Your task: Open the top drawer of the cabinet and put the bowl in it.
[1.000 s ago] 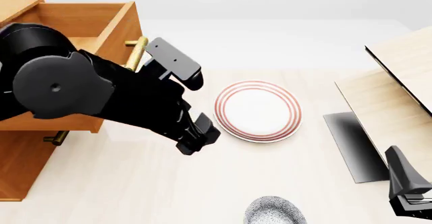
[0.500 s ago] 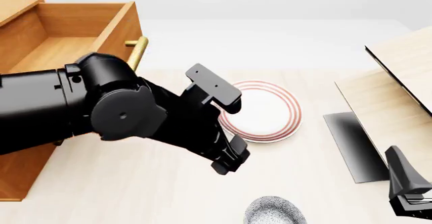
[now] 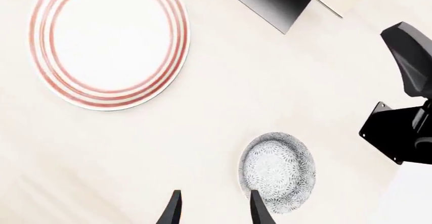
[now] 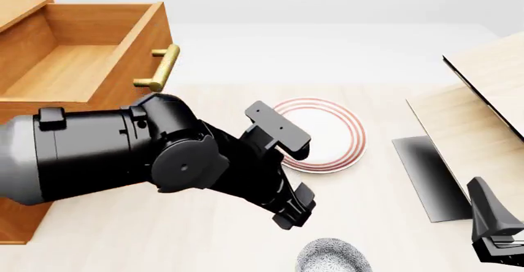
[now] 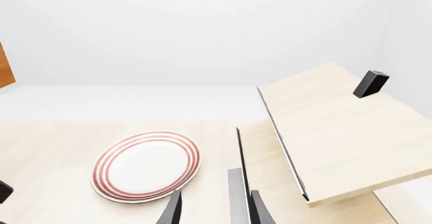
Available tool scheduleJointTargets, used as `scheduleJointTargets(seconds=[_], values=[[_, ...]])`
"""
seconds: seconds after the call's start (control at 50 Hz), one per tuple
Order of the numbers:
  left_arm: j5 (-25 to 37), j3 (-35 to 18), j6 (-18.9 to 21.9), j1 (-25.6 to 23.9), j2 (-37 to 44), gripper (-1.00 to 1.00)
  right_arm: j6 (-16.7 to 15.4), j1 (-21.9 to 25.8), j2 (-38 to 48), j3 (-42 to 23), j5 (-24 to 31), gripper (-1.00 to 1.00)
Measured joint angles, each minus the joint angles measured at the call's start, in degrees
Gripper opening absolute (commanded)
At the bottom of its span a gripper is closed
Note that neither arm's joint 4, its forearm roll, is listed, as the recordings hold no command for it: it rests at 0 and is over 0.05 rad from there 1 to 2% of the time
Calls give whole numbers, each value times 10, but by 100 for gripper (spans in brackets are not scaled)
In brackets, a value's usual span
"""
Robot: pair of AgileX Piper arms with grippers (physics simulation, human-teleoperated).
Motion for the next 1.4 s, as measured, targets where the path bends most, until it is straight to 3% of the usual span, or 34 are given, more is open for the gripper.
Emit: scheduleJointTargets(seconds=[1.4], values=[[-108, 4, -63, -66, 133, 100, 0, 0, 0, 0, 0, 100]])
